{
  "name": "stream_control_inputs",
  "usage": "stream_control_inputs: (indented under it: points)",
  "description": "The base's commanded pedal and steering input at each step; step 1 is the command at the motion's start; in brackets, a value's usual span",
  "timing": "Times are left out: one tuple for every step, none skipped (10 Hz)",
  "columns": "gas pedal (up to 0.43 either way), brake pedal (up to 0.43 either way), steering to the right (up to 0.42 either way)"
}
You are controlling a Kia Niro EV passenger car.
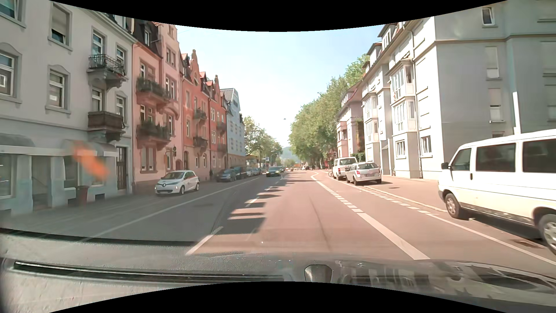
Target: Follow the waypoints while adhering to traffic rules and regulations
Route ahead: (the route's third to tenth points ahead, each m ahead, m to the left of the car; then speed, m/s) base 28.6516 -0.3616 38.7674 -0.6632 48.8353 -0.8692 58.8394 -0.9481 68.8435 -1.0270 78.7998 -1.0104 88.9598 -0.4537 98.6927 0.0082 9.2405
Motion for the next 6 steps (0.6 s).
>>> stream_control_inputs:
  points:
    - [0.157,0.0,0.001]
    - [0.157,0.0,0.001]
    - [0.157,0.0,0.001]
    - [0.15,0.0,0.001]
    - [0.15,0.0,0.001]
    - [0.138,0.0,0.001]
